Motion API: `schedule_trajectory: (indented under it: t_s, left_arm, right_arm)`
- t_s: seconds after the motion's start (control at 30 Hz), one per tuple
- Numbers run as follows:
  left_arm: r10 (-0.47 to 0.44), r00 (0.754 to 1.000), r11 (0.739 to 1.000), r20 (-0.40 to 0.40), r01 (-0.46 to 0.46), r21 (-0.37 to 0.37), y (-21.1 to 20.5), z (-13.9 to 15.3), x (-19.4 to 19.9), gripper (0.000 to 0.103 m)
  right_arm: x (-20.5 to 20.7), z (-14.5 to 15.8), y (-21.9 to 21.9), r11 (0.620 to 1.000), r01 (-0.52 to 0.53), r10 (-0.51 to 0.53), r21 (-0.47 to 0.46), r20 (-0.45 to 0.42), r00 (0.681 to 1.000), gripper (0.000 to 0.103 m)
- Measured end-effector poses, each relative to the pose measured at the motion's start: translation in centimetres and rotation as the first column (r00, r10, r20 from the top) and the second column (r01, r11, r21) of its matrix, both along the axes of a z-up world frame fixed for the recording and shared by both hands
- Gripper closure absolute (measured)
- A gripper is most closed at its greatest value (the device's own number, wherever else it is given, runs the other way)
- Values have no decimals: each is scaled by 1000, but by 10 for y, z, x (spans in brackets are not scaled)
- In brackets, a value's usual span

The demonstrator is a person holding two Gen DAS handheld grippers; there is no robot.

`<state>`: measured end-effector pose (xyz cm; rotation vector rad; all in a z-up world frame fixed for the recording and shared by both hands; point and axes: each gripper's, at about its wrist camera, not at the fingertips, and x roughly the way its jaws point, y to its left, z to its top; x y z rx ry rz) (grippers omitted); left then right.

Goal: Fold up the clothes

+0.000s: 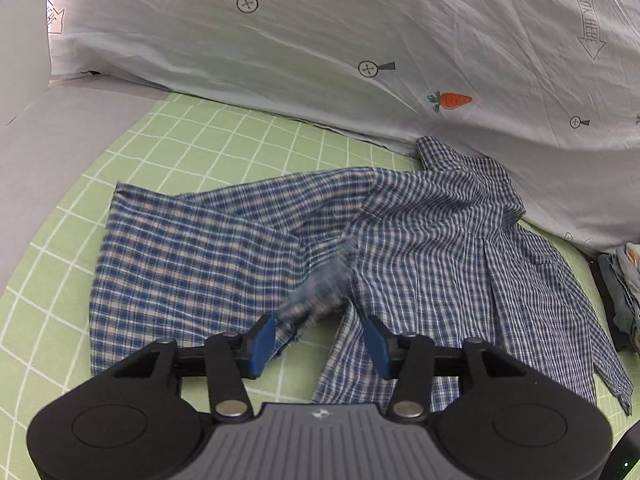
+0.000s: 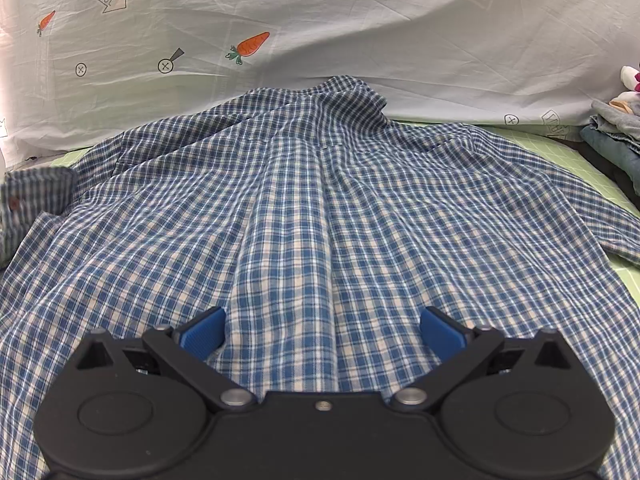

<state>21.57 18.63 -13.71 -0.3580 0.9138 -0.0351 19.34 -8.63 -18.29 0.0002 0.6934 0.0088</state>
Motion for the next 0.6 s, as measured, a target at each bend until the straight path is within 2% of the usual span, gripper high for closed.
schedule_trajectory:
  t_s: [0.1, 0.2, 0.3, 0.37, 0.4, 0.5, 0.57, 0.6]
  left_arm:
    - [14, 998, 1000, -54, -14, -1, 4, -10, -6, 45]
    - [59, 992, 998, -114, -56, 36, 14, -18, -10, 43]
    - [98, 982, 994, -163, -89, 61, 22, -26, -15, 43]
    - [113, 976, 993, -186, -102, 66, 25, -30, -19, 43]
    - [118, 974, 992, -195, -107, 68, 26, -32, -20, 42]
    - [123, 966, 991, -227, -108, 75, 26, -39, -19, 42]
    - [120, 964, 992, -236, -106, 71, 26, -42, -18, 41]
    - [118, 965, 992, -235, -104, 71, 25, -43, -17, 38]
  right_arm:
    - [0, 0, 0, 1000, 0, 0, 1, -2, 1000, 0]
    - [4, 2, -1, 1000, -2, 2, 3, -28, 1000, 0]
    - [18, 12, -3, 999, 3, 1, 33, -126, 992, 0]
    - [23, 24, -11, 989, 44, -25, 142, -131, 991, 14]
    - [23, 31, -14, 974, 75, -52, 216, -111, 992, 19]
    - [27, 51, -21, 891, 101, -76, 443, -74, 994, 19]
    - [38, 56, -19, 806, 71, -24, 588, -88, 996, 20]
    - [44, 55, -16, 750, 62, 8, 658, -104, 995, 21]
